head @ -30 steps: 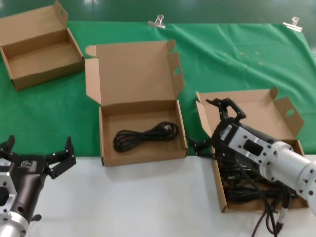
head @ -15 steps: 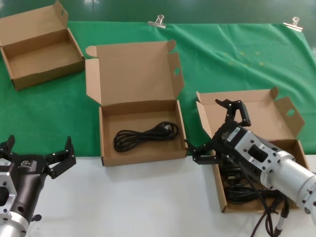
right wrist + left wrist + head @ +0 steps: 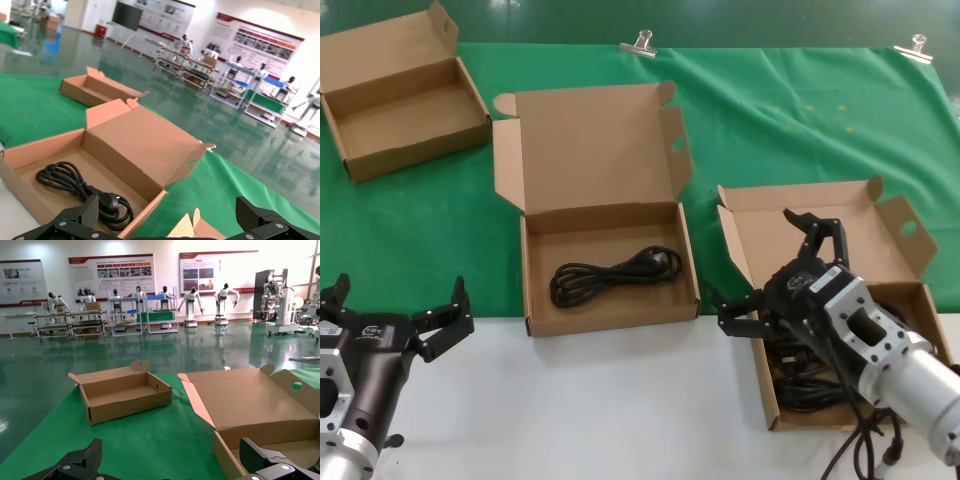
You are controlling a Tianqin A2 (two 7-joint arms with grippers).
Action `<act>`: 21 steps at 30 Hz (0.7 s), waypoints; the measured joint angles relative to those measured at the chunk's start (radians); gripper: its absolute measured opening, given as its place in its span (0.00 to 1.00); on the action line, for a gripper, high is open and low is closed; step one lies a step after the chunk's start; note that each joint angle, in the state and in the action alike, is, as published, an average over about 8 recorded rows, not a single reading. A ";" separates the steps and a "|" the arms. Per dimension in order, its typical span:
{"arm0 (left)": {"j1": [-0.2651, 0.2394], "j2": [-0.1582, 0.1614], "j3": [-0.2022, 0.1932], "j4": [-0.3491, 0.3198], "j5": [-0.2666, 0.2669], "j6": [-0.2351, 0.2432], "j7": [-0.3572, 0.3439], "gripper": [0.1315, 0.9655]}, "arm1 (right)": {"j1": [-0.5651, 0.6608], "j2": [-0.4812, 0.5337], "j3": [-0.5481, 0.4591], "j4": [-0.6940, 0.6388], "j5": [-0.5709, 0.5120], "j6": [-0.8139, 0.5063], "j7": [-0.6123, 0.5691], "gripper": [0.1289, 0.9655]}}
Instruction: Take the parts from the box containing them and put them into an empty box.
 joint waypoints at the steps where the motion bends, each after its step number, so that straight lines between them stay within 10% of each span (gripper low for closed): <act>1: 0.000 0.000 0.000 0.000 0.000 0.000 0.000 1.00 | -0.007 -0.002 0.004 0.002 0.009 0.005 -0.002 0.99; 21: 0.000 0.000 0.000 0.000 0.000 0.000 0.001 1.00 | -0.151 -0.036 0.094 0.054 0.198 0.118 -0.042 1.00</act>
